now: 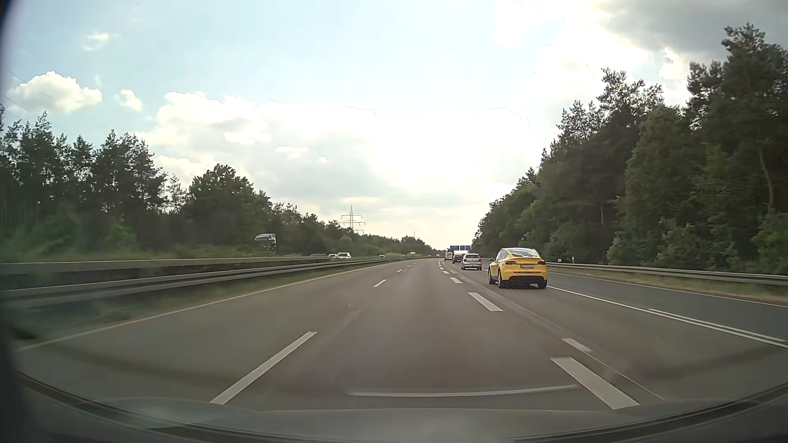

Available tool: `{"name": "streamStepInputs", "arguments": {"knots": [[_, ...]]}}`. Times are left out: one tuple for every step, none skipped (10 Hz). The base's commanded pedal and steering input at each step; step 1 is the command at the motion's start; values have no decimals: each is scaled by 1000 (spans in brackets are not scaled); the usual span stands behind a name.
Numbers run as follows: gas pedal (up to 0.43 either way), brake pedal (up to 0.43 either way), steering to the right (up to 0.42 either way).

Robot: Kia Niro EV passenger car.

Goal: Follow the waypoints while adhering to traffic rules and regulations

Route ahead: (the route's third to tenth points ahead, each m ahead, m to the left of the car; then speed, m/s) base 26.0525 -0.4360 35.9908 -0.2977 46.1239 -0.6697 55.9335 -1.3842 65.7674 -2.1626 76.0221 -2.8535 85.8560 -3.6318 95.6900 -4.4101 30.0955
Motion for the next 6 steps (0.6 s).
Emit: {"name": "streamStepInputs", "arguments": {"knots": [[280,30,5],[280,30,5],[280,30,5],[280,30,5],[280,30,5],[280,30,3]]}}
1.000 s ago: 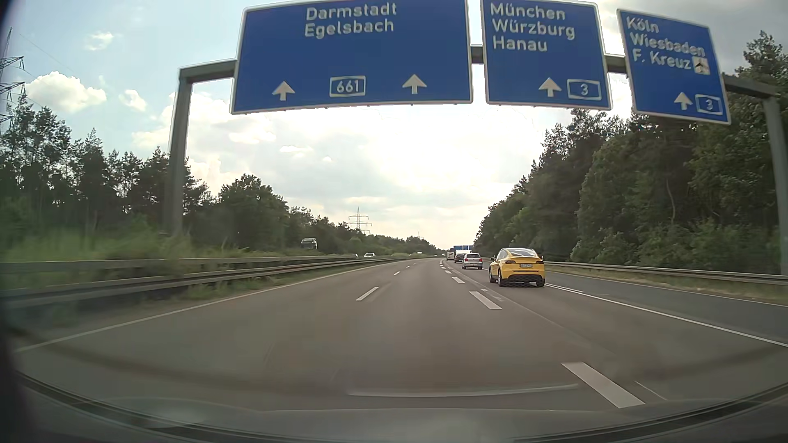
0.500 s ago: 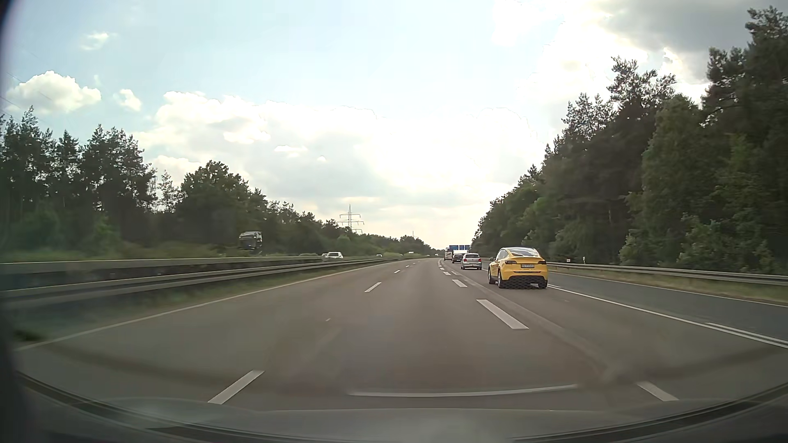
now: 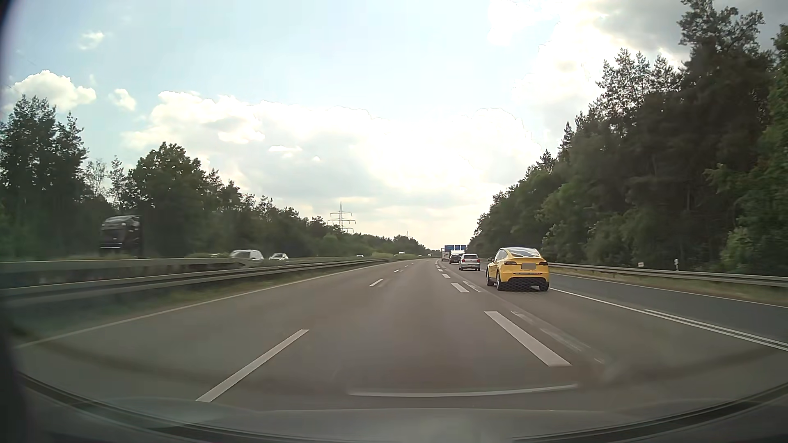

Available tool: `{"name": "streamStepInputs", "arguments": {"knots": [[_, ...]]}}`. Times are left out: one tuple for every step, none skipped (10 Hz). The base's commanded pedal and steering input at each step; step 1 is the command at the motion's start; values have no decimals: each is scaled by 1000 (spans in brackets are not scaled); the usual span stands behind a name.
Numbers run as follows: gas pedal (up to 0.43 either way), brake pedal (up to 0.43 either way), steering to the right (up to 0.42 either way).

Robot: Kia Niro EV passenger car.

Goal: Follow the waypoints while adhering to traffic rules and regulations

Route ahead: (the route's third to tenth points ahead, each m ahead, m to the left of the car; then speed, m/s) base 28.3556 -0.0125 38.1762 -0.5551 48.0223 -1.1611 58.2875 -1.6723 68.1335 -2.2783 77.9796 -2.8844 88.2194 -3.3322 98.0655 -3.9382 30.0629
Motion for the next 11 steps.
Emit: {"name": "streamStepInputs", "arguments": {"knots": [[280,30,3],[280,30,2],[280,30,2],[280,30,2],[280,30,2],[280,30,1],[280,30,1],[280,30,1],[280,30,1],[280,30,2],[280,30,2]]}}
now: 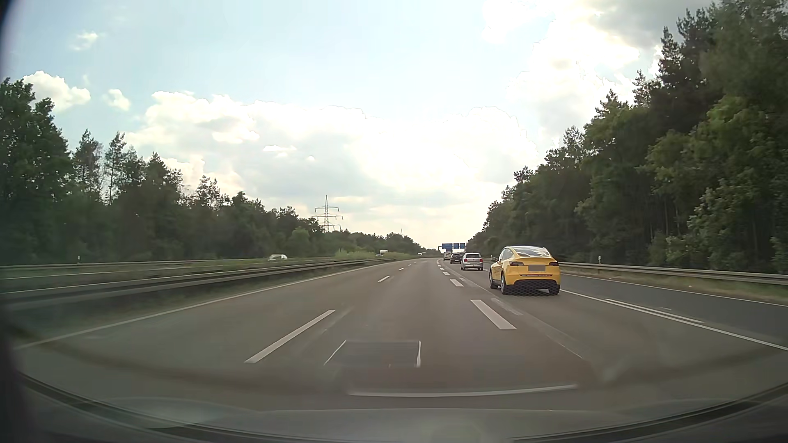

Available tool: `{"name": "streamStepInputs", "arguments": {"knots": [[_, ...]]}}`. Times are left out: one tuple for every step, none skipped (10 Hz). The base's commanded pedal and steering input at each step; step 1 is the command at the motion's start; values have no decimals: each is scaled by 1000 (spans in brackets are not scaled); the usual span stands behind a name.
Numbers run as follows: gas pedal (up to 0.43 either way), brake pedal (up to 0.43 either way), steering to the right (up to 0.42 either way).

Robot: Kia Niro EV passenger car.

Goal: Follow the waypoints while adhering to traffic rules and regulations

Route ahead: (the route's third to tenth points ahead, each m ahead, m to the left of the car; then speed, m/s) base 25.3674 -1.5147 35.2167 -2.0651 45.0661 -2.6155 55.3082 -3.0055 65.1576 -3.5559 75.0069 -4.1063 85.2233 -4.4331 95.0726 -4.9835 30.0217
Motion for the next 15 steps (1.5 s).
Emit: {"name": "streamStepInputs", "arguments": {"knots": [[280,30,3],[280,30,3],[280,30,3],[280,30,3],[280,30,4],[280,30,3],[280,30,3],[280,30,3],[280,30,3],[280,30,3],[280,30,3],[280,30,4],[280,30,3],[280,30,3],[280,30,3]]}}
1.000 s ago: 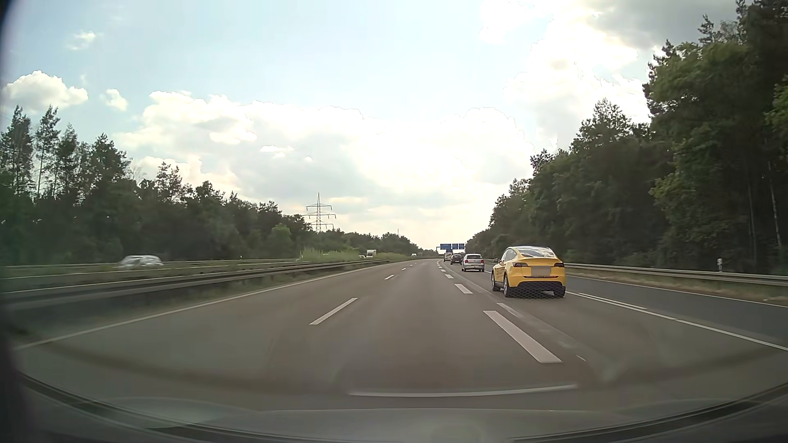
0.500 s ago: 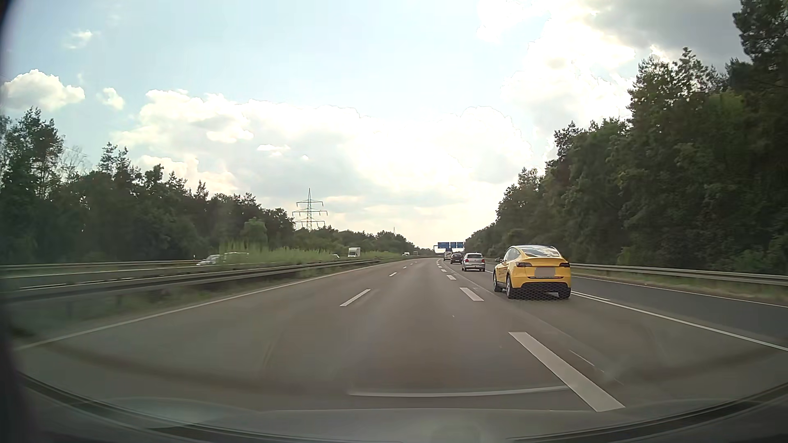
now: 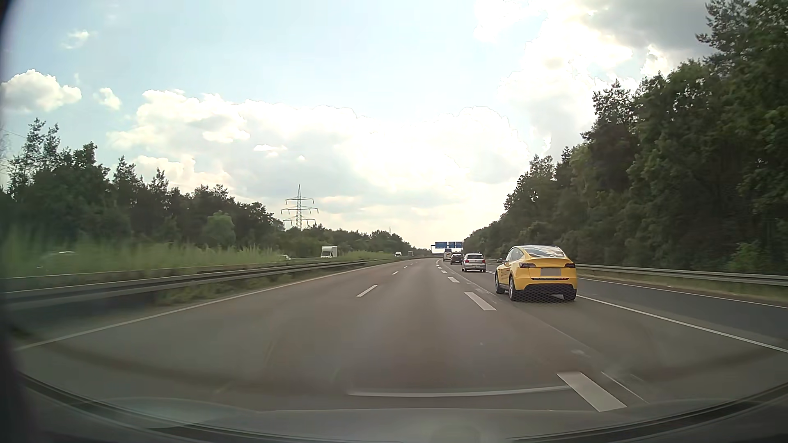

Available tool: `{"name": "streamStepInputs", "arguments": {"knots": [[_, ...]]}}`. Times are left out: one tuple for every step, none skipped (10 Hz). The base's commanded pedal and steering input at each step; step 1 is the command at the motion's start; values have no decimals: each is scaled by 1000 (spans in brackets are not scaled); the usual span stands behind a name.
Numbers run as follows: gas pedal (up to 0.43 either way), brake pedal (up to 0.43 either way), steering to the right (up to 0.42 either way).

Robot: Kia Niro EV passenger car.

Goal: Follow the waypoints while adhering to traffic rules and regulations

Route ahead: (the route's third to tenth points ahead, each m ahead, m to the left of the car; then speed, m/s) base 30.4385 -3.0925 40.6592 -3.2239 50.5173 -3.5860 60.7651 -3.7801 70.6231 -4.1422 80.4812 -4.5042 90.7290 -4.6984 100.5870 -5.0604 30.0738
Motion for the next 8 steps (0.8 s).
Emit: {"name": "streamStepInputs", "arguments": {"knots": [[280,30,3],[280,30,3],[280,30,3],[280,30,3],[280,30,3],[280,30,3],[280,30,3],[280,37,3]]}}
